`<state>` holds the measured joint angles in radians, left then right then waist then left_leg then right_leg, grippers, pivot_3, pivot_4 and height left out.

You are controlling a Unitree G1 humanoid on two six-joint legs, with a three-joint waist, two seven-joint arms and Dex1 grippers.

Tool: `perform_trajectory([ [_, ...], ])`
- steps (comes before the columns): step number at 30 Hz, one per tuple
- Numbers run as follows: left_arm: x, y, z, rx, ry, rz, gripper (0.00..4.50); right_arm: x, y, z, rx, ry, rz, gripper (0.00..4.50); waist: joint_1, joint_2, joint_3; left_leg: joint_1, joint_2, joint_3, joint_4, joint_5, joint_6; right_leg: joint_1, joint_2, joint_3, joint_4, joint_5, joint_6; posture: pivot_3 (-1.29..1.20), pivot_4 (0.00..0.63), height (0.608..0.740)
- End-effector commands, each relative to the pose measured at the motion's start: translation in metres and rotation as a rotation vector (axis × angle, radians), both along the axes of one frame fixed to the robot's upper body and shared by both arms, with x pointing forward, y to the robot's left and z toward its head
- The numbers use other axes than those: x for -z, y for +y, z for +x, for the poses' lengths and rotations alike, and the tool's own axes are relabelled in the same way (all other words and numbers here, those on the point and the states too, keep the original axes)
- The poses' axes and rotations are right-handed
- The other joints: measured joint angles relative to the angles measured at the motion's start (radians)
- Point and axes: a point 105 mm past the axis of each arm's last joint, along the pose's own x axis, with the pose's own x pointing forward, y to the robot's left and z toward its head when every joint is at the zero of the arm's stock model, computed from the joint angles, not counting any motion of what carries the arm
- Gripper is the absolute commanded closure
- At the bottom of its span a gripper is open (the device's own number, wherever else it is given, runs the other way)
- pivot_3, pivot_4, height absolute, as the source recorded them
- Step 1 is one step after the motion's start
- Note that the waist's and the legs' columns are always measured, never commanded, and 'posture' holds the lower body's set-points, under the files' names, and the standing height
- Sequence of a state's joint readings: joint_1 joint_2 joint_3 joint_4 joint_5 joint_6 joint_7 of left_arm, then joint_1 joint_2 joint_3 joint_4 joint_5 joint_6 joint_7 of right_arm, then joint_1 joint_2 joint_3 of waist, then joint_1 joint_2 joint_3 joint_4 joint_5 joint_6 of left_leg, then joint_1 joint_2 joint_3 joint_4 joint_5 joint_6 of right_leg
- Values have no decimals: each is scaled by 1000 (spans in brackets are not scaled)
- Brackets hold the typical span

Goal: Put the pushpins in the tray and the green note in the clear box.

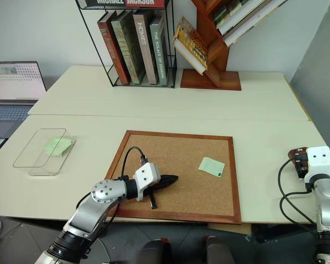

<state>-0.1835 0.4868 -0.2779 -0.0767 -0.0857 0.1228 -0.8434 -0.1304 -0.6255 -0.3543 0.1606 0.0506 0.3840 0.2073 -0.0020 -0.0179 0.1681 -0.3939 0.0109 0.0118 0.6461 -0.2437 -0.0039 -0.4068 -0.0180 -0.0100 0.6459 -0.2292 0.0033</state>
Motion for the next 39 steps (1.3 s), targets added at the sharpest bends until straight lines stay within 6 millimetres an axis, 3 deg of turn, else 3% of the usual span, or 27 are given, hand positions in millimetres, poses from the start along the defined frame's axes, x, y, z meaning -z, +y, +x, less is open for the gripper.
perform_trajectory([
  [1, 15, 1, -7, 13, 46, 47, 4500, -36, -5, 2, 6, -155, -12, 295, 0, 0, 0, 0, 0, 0, 0, 0, 0, 0, 0, 0, 0, 0, 0, 0, 150, 740],
  [2, 15, 1, -7, 13, 46, 47, 4500, -42, 0, 4, -23, -194, 5, 60, 0, 0, 0, 0, 0, 0, 0, 0, 0, 0, 0, 0, 0, 0, 0, 0, 150, 740],
  [4, 15, 1, -8, 13, 47, 47, 4500, -52, 12, 6, -99, -253, 14, 60, -1, 0, 0, 0, 0, 0, 0, 0, 0, 0, 0, 0, 0, 0, 0, 0, 150, 740],
  [9, 15, 2, -7, 15, 47, 47, 4500, -54, 69, 1, -376, -302, 110, 60, -1, 0, 0, 0, 1, -1, 0, 0, 0, 0, 1, 0, 0, 0, 0, 0, 150, 740],
  [16, 14, 2, -6, 15, 47, 45, 4500, -36, 160, -21, -723, -217, 288, 60, -1, 1, -1, 0, 1, -1, 0, 0, 0, 0, 0, -1, 0, 0, 0, 0, 150, 740],
  [21, 14, 1, -6, 15, 46, 45, 4500, -13, 200, -35, -860, -106, 348, 60, 0, 1, -1, 0, 1, -2, 0, 0, 0, 0, 0, -1, 0, -1, -2, 0, 150, 740],
  [31, 13, 0, -5, 19, 44, 46, 4500, 12, 215, -37, -937, -8, 324, 60, 0, 1, -1, 0, 1, -2, 0, 0, 0, 0, -1, -1, -1, -1, -2, 0, 150, 740],
  [39, 13, 1, -6, 20, 44, 46, 4500, 21, 219, -34, -954, 10, 291, 1417, 0, 1, -1, 0, 1, -2, 0, 0, 0, 0, -1, -1, -1, -1, -2, 0, 150, 740],
])
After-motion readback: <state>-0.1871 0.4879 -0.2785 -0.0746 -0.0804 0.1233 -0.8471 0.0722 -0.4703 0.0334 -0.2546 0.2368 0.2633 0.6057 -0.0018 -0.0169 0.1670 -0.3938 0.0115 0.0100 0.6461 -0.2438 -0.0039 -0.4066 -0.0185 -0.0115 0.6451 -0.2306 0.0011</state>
